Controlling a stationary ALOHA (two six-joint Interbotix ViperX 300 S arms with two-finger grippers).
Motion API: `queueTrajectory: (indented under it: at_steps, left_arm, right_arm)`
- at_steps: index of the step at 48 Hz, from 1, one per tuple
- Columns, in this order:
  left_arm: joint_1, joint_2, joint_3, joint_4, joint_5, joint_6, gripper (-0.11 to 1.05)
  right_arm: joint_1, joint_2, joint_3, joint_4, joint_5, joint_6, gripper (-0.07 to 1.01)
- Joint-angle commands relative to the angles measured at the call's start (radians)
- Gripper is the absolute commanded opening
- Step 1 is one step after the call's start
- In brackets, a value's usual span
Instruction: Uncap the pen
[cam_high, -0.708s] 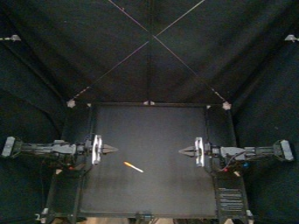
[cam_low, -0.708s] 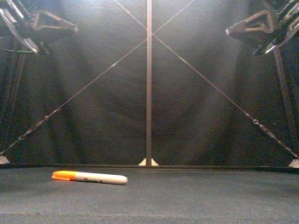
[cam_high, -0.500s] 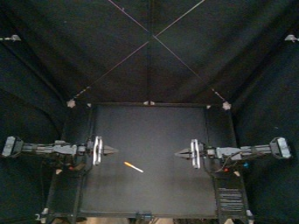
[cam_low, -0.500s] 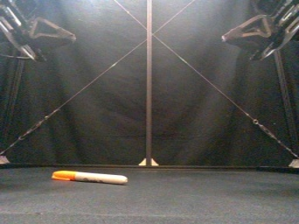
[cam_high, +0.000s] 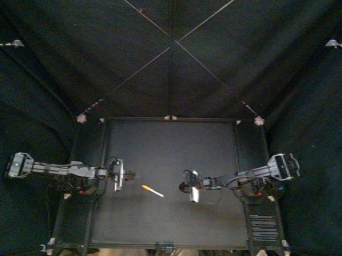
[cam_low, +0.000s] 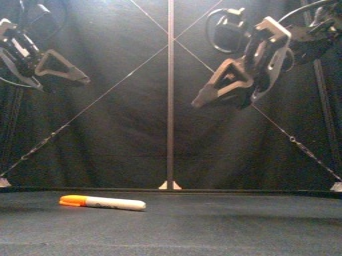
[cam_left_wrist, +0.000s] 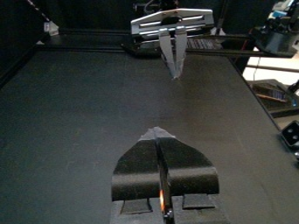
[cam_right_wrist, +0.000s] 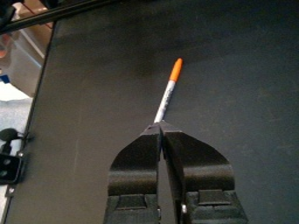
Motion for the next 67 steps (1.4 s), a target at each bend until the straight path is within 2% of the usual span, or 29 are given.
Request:
queueTrajectory:
  at_steps: [1, 4, 8, 15, 21, 28, 41, 57, 67]
  left_arm:
    - [-0.002, 0.017, -0.025, 0.0, -0.005, 0.0046, 0.04]
    - [-0.002, 0.018, -0.025, 0.0, -0.003, 0.0061, 0.08]
    - [-0.003, 0.018, -0.021, 0.0, -0.005, 0.0061, 0.14]
    - [-0.002, 0.018, -0.018, 0.0, -0.005, 0.0061, 0.25]
    - [-0.002, 0.018, -0.017, -0.002, -0.003, 0.0061, 0.3]
    - [-0.002, 0.018, -0.015, -0.002, -0.003, 0.0061, 0.32]
    - [-0.003, 0.018, -0.014, 0.0, 0.003, 0.0061, 0.32]
    - [-0.003, 0.018, -0.014, 0.0, 0.012, 0.0061, 0.32]
    - [-0.002, 0.018, -0.014, 0.0, 0.012, 0.0077, 0.32]
  right_arm:
    - [0.002, 0.083, -0.091, 0.055, -0.005, -0.002, 0.02]
    - [0.002, 0.126, -0.126, 0.071, 0.0, -0.005, 0.07]
    - [0.0, 0.173, -0.169, 0.071, 0.011, -0.008, 0.17]
    - [-0.002, 0.242, -0.23, 0.078, 0.034, -0.008, 0.46]
    - [-0.003, 0.284, -0.267, 0.071, 0.035, -0.009, 0.68]
    - [-0.005, 0.334, -0.311, 0.048, 0.052, -0.011, 0.85]
    - [-0.041, 0.403, -0.388, 0.014, 0.167, -0.011, 0.87]
    - [-0.058, 0.439, -0.419, 0.005, 0.201, -0.006, 0.86]
    - [-0.052, 0.477, -0.456, 0.003, 0.268, -0.005, 0.85]
